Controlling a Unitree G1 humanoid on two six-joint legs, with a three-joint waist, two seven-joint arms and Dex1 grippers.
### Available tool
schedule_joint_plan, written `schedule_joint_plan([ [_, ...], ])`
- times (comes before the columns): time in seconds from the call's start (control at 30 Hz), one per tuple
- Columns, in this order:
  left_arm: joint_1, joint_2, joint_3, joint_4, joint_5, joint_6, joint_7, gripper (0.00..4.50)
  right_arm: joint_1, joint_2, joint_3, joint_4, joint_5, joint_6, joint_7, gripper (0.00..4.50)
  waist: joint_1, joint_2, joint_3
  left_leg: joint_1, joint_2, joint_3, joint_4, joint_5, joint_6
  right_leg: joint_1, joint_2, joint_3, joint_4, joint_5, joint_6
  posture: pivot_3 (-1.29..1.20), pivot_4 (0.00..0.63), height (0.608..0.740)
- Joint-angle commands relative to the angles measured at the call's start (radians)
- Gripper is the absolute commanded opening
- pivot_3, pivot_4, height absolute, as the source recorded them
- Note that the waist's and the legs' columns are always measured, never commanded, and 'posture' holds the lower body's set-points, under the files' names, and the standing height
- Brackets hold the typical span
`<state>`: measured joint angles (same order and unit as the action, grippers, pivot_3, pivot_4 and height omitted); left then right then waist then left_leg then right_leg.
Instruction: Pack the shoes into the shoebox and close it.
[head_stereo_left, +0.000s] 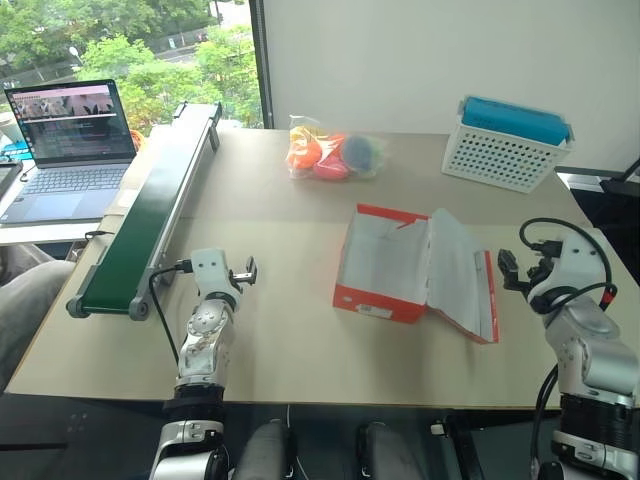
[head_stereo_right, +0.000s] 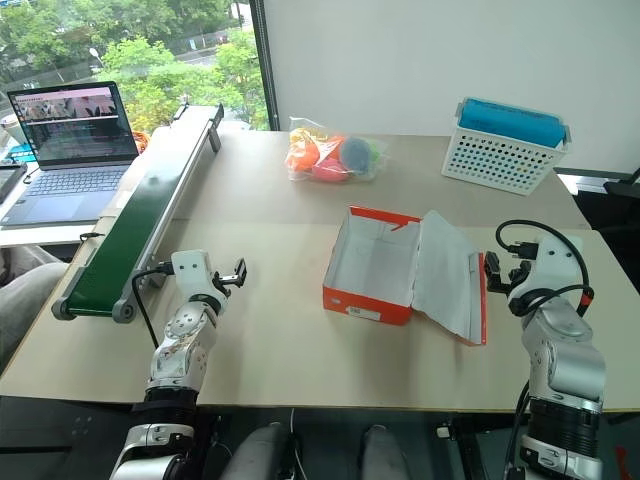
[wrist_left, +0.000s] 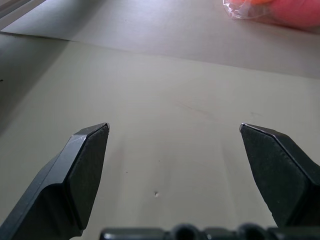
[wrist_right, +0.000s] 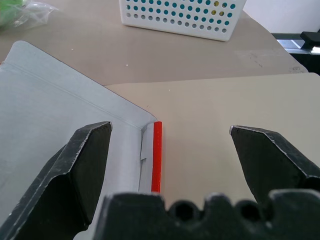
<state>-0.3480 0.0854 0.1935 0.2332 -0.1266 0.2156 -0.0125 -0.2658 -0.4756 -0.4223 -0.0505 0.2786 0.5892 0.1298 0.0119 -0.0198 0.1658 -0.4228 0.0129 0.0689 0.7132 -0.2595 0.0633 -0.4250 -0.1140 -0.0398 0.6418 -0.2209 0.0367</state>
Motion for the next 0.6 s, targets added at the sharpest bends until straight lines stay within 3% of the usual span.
schedule_joint_plan([
  [0.03, -0.011, 0.016, -0.03, -0.045, 0.023, -0.047, -0.011, 4.5, -0.055, -0.003, 0.033, -0.08, 0.028, 0.005, 0.032, 4.46, 0.0, 0.0, 0.0, 0.0, 0.0, 0.0, 0.0, 0.0, 0.0, 0.0, 0.0, 0.0, 0.0, 0.0, 0.0, 0.0, 0.15, 0.705],
  [0.17, -0.031, 0.03, -0.025, -0.045, 0.02, -0.11, -0.025, 4.5, -0.153, 0.009, 0.145, -0.257, 0.178, 0.13, 0.159, 4.46, -0.02, 0.0, 0.0, 0.0, 0.0, 0.001, 0.0, 0.0, 0.0, -0.002, 0.0, 0.001, 0.002, 0.0, -0.001, 0.0, 0.15, 0.705],
  [0.23, -0.051, 0.062, 0.035, -0.041, -0.04, -0.089, -0.048, 4.5, -0.199, 0.014, 0.186, -0.326, 0.26, 0.2, 0.205, 4.46, -0.02, 0.0, 0.0, 0.001, 0.002, 0.0, -0.001, 0.0, 0.0, -0.002, 0.002, 0.0, 0.002, 0.0, -0.001, 0.0, 0.15, 0.705],
  [0.4, -0.074, 0.209, 0.157, -0.019, -0.098, -0.054, -0.07, 4.5, -0.272, 0.02, 0.242, -0.424, 0.425, 0.317, 0.281, 4.46, -0.02, -0.001, 0.0, -0.002, 0.002, -0.002, -0.001, 0.0, 0.0, -0.002, 0.001, -0.002, 0.0, 0.0, -0.001, 0.0, 0.15, 0.705],
  [0.6, -0.034, 0.306, 0.232, 0.008, -0.105, -0.033, -0.066, 4.5, -0.257, -0.013, 0.412, -0.486, 0.407, 0.355, 0.336, 4.46, -0.012, -0.001, 0.0, 0.0, 0.0, -0.002, 0.0, 0.0, 0.0, -0.001, -0.001, -0.002, 0.0, 0.0, -0.001, 0.0, 0.15, 0.705],
])
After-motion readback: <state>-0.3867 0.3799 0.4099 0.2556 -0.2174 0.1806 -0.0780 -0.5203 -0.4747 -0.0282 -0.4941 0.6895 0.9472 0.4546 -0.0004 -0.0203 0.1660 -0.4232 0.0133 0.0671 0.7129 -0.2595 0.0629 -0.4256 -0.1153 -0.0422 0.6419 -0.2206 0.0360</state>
